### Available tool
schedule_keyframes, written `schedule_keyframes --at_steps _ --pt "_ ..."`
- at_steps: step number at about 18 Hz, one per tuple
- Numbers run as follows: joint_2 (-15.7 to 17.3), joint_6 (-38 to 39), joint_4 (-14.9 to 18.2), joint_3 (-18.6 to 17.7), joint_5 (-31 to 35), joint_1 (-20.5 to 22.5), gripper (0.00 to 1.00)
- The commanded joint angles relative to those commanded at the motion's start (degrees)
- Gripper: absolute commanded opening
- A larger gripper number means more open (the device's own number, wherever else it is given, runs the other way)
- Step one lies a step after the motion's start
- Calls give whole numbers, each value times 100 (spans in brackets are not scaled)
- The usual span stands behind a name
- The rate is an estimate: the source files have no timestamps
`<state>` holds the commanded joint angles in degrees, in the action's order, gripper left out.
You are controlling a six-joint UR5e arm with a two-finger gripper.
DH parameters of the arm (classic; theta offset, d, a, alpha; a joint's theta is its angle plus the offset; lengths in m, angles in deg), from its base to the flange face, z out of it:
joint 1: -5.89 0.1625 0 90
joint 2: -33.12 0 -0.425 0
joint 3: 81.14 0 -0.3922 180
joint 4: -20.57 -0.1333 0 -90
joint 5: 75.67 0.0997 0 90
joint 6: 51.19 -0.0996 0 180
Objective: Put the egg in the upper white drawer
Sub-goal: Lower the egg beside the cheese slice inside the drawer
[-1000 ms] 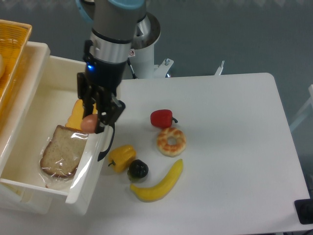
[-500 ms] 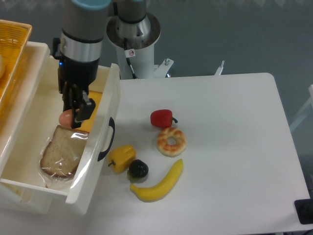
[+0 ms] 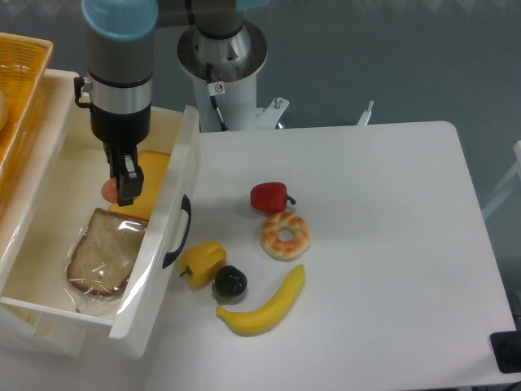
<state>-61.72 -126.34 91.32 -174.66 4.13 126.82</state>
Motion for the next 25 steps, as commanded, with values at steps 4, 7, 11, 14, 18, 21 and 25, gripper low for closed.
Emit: schedule_keyframes --at_steps 4,7,11,14,18,21,25 --pt "-53 0 -9 -53 9 -140 16" --pt "-114 0 -9 -62 9 -193 17" --pt "-167 0 -9 -62 9 -263 18" --pt "-202 0 -9 -62 9 -272 19" --pt "-246 9 -9 -79 9 -281 20" --pt "-273 9 -9 -88 9 -290 20" --pt "-273 9 -9 -123 18 -299 20"
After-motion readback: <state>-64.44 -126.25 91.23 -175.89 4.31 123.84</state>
